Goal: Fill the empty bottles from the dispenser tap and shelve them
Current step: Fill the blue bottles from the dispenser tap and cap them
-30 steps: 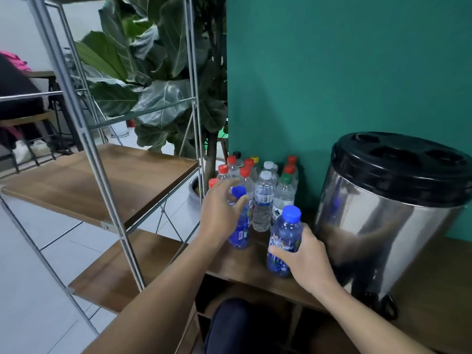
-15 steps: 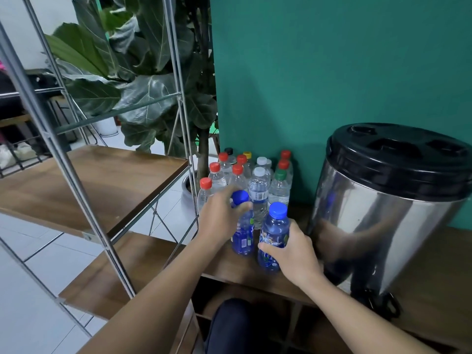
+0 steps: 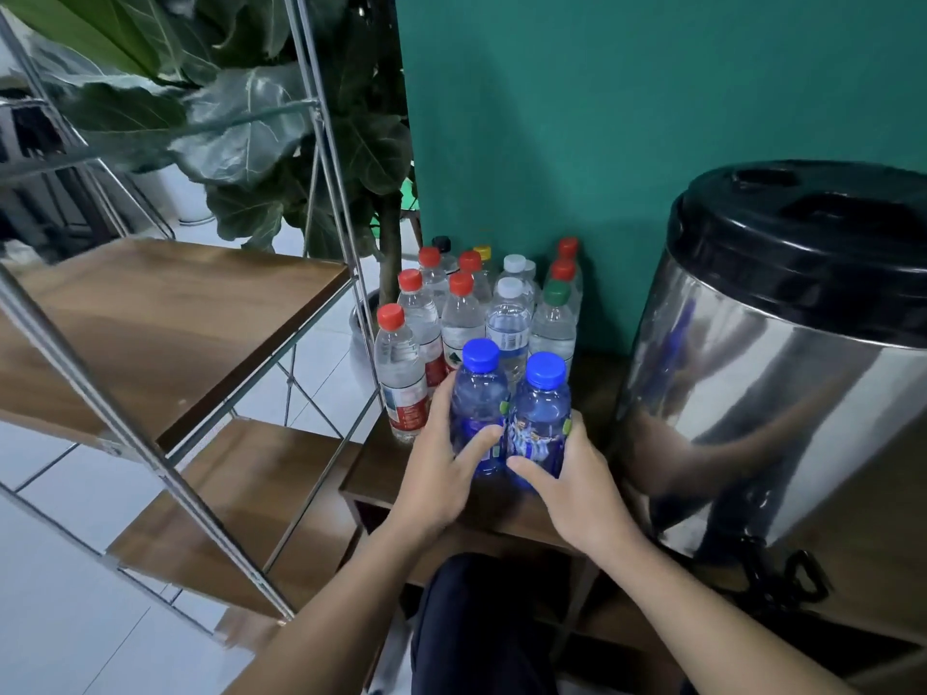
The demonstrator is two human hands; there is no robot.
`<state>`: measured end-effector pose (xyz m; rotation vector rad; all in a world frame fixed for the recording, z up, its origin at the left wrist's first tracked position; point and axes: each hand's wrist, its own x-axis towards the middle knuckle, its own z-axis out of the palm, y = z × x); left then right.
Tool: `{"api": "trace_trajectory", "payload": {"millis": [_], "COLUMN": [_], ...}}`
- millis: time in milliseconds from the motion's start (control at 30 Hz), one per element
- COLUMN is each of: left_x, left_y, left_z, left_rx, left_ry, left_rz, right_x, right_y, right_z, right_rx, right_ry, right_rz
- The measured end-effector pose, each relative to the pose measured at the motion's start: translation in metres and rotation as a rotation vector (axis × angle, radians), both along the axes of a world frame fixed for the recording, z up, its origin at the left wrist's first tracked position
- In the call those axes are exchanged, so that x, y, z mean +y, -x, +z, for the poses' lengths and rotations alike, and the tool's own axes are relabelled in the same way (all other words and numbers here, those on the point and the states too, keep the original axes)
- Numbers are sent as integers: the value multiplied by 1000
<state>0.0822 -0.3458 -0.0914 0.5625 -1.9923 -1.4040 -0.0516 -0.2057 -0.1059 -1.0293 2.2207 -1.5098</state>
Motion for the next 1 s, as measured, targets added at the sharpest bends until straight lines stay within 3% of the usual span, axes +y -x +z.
{"api": "trace_trajectory", "payload": {"millis": [333,633,800,1000], "left_x": [-17,-21,-13,-3], "left_y": [24,27,15,0], "left_z": [-15,17,79,208], "left_rx": [58,-173,-269,-222], "left_ry": [-132,-326,-385,-480], "left_rz": [125,187,230,234], "right_x": [-28,-35,-35,-31], "right_y": [4,3,-6,-11], "right_z": [-24,9,69,200], "right_rx": [-64,-213,-289,-292], "right_ry": [76,-120,-217,-218], "right_rz": [-69,-207,-191,-120]}}
